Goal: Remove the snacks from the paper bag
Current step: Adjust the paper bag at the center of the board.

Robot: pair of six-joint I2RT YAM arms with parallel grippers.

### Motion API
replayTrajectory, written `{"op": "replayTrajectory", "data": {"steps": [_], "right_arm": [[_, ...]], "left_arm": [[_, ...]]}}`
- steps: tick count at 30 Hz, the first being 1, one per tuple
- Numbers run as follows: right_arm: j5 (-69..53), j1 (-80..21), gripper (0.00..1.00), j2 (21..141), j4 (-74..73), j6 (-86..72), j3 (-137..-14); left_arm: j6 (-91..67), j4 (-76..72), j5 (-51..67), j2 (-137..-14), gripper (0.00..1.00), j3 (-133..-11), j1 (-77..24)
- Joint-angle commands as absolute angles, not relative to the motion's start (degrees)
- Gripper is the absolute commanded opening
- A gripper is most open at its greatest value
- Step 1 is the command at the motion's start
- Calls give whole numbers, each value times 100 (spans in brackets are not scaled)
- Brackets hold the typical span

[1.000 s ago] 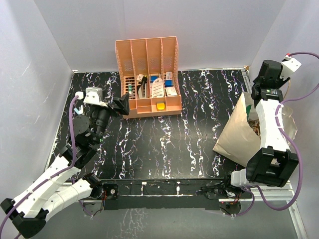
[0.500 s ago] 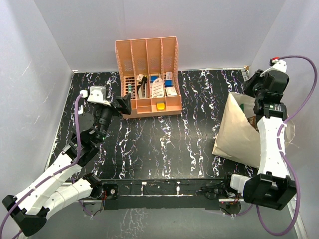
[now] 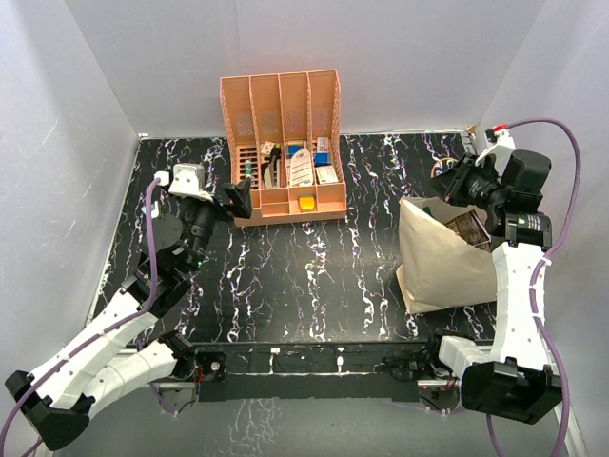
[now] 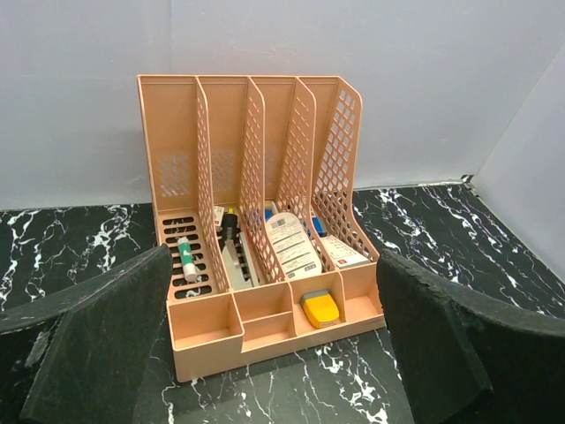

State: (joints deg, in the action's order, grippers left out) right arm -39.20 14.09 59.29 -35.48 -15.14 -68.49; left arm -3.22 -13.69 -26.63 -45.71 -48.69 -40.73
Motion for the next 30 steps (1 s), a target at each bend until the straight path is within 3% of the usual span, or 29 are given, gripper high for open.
{"op": "replayTrajectory", "data": {"steps": [1, 10, 18, 24, 30], "right_arm": [[-4977, 1095, 11, 5593, -3679, -1666, -6944], [-4680, -636, 11, 5458, -3566, -2496, -6869], [-3929, -2578, 10, 5842, -2269, -3444, -6727], [-3157, -4354, 10, 6832, -1241, -3575, -7140], [-3051, -5168, 10, 8163, -362, -3471, -7988]], "left_arm": [[-497, -1499, -2717, -4584, 98, -4878, -4102], [-707, -1149, -2832, -4907, 98, -5118, -4102], [-2402, 1261, -2480, -4927, 98, -6303, -4096], [-2810, 2174, -2201, -4341, 98, -6645, -4096], [-3065, 3160, -2285, -4080, 98, -7199, -4094]]}}
